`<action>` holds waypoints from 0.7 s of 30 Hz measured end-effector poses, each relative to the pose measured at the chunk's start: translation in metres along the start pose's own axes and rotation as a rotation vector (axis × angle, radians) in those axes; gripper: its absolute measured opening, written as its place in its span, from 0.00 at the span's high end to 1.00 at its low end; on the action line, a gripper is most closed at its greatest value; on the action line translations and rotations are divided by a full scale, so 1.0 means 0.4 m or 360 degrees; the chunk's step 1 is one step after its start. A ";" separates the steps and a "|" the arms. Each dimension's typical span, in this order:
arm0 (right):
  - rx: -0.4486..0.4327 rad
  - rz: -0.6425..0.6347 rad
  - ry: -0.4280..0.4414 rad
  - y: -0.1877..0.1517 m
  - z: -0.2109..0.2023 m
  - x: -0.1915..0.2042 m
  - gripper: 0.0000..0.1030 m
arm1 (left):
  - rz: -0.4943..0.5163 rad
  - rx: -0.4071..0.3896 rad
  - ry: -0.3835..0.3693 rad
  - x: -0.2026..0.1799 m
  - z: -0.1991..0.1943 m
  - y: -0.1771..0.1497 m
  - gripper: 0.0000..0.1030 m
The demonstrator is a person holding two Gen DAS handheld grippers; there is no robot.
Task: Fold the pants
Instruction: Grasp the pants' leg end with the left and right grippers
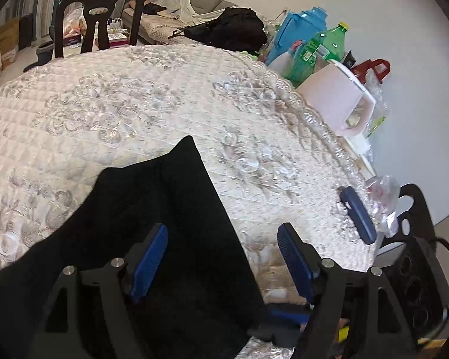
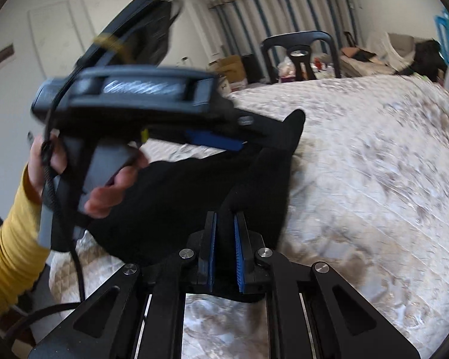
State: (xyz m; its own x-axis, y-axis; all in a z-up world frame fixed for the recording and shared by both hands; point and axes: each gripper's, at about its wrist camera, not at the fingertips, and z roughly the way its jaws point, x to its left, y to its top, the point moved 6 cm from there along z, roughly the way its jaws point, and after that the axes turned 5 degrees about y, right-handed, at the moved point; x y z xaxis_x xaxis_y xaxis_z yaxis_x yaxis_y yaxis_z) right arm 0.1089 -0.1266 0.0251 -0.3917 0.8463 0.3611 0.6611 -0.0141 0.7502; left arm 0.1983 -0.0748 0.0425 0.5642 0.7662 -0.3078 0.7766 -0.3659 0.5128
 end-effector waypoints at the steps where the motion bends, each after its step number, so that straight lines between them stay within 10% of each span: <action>1: 0.0001 -0.0021 0.0006 -0.003 0.005 0.010 0.90 | 0.0001 0.0005 0.0023 0.005 0.001 0.000 0.24; 11: -0.0011 -0.0174 0.0078 -0.007 0.022 0.090 0.91 | -0.0079 0.0025 0.0173 0.073 -0.004 -0.024 0.26; 21: -0.0011 -0.0262 0.0111 0.010 0.036 0.145 0.91 | -0.0148 -0.0036 0.0199 0.133 -0.055 -0.050 0.76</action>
State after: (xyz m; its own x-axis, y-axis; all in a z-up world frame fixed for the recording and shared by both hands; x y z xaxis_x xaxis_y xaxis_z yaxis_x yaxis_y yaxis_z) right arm 0.0979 -0.0699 0.0411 -0.5379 0.7983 0.2707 0.5803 0.1178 0.8059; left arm 0.2066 -0.0151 0.0337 0.4498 0.8565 -0.2530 0.8164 -0.2794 0.5054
